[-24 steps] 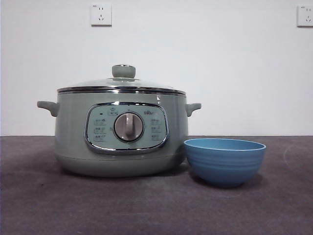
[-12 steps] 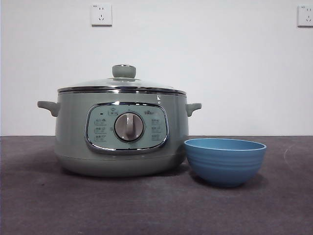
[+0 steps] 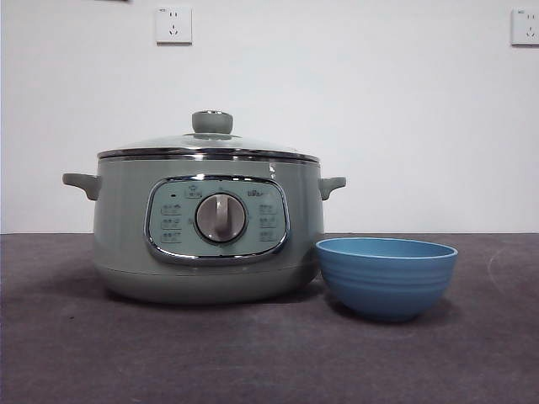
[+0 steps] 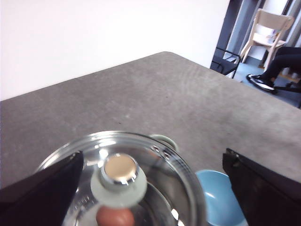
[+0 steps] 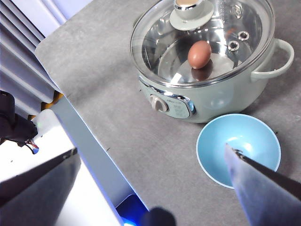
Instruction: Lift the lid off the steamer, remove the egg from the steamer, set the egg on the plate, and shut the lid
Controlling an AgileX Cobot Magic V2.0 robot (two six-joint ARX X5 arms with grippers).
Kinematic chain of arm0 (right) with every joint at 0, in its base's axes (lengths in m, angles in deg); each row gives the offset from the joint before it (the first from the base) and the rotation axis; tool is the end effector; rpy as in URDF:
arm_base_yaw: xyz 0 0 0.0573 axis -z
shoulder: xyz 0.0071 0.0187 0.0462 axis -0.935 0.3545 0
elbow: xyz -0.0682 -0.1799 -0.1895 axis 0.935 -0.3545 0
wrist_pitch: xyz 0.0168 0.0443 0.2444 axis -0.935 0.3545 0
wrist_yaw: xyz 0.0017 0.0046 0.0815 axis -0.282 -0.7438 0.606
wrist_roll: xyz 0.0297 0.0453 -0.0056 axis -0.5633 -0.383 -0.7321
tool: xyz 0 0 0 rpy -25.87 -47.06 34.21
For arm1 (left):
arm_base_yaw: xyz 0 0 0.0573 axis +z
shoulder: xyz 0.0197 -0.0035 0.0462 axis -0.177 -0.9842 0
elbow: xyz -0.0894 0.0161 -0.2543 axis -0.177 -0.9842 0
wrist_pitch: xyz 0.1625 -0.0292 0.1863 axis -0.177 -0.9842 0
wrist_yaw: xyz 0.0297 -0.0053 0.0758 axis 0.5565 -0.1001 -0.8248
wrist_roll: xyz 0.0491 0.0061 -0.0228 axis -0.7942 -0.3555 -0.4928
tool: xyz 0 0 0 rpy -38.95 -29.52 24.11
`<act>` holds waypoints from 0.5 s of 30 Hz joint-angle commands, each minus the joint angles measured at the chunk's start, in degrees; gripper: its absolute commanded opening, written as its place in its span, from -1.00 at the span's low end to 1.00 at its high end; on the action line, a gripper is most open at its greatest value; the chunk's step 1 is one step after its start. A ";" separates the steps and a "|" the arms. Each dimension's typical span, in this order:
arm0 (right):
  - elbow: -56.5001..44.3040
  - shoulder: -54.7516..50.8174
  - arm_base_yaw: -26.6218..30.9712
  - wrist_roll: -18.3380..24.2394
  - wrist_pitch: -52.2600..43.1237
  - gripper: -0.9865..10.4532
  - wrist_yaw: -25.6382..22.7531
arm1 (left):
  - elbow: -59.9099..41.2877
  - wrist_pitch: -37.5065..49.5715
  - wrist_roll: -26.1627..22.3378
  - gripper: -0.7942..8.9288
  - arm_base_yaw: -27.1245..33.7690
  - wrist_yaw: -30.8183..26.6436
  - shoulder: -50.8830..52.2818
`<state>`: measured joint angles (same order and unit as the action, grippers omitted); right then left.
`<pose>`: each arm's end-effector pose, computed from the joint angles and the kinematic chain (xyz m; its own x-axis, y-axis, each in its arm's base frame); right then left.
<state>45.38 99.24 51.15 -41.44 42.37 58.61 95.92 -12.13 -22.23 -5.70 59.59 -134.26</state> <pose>0.1429 0.0650 0.3662 0.3796 0.7363 -0.5601 -0.7719 0.5859 0.2470 0.2232 -0.0791 0.3638 0.6609 -0.7115 -0.2388 0.7101 0.6958 -0.1077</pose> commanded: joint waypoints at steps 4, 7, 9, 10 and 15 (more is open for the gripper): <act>0.22 0.04 -0.07 0.26 -0.28 0.16 0.00 | 0.00 8.46 0.02 0.19 -4.42 -7.30 -9.79; 0.22 0.04 -0.07 0.26 -0.28 0.16 0.00 | 0.00 11.93 -0.85 0.19 -5.68 -9.75 -14.16; 0.22 0.04 -0.07 0.24 -0.28 0.16 0.00 | 0.00 13.92 -1.40 0.19 -6.51 -11.15 -16.83; 0.22 0.04 -0.07 0.24 -0.28 0.16 0.00 | 0.00 14.49 -1.46 0.19 -6.86 -12.22 -17.97; 0.22 0.04 -0.09 0.24 -0.28 0.16 0.00 | 0.00 15.63 -2.29 0.19 -8.13 -14.78 -22.77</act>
<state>45.38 99.24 51.15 -41.44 42.39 58.59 95.92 2.78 -23.37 -13.62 45.01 -156.45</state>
